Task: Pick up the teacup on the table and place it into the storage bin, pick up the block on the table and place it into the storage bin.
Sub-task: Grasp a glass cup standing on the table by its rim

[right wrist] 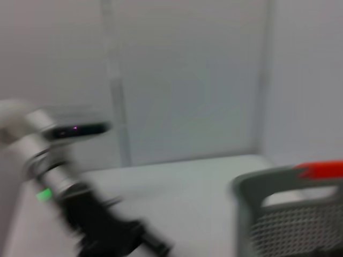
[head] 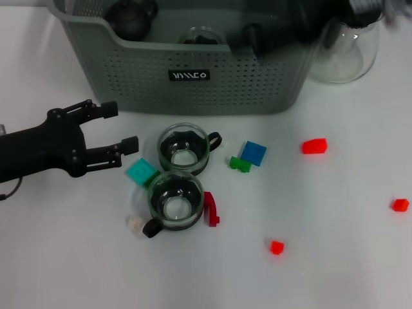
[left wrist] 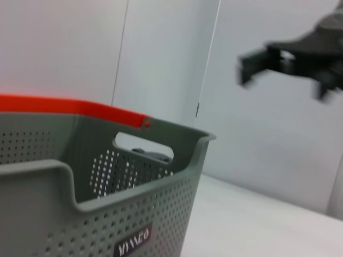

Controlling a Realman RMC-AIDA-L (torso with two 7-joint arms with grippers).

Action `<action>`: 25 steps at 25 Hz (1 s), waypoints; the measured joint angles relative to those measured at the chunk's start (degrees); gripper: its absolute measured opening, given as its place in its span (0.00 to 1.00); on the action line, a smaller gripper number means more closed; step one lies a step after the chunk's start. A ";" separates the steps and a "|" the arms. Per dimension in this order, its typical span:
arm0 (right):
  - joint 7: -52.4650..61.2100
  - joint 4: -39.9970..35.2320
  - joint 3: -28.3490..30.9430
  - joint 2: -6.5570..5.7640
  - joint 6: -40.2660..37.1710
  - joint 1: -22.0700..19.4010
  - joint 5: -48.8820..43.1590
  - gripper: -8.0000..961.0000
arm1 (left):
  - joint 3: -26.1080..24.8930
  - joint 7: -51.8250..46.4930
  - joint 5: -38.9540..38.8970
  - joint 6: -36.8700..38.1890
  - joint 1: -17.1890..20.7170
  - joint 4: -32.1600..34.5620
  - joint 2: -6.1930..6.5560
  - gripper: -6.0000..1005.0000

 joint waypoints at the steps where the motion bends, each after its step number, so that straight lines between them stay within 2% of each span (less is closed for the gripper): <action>1: -1.45 0.24 0.17 -0.09 -3.26 -1.03 0.26 0.94 | 0.21 -0.70 0.71 0.24 0.09 1.03 0.10 0.86; 5: -3.09 2.35 0.21 -0.39 -11.24 -2.72 -1.59 0.94 | 0.95 -5.38 4.69 1.77 -0.42 6.72 0.19 0.86; 9: -2.35 7.43 0.23 -1.03 -14.44 -2.30 -6.25 0.94 | 5.16 -15.65 7.78 4.77 -1.45 15.69 0.16 0.86; 14: -2.27 13.46 0.33 -1.14 -14.16 -0.32 -12.68 0.94 | 15.27 -30.49 12.08 6.11 -3.23 26.24 -0.80 0.86; 21: -2.28 14.90 2.48 -1.17 -13.43 0.41 -16.01 0.93 | 29.89 -47.43 17.45 6.09 -5.32 38.03 -2.87 0.86; 25: -2.28 15.22 3.26 -1.30 -12.30 0.41 -17.42 0.93 | 34.98 -53.07 21.42 4.57 -6.52 41.43 -3.66 0.86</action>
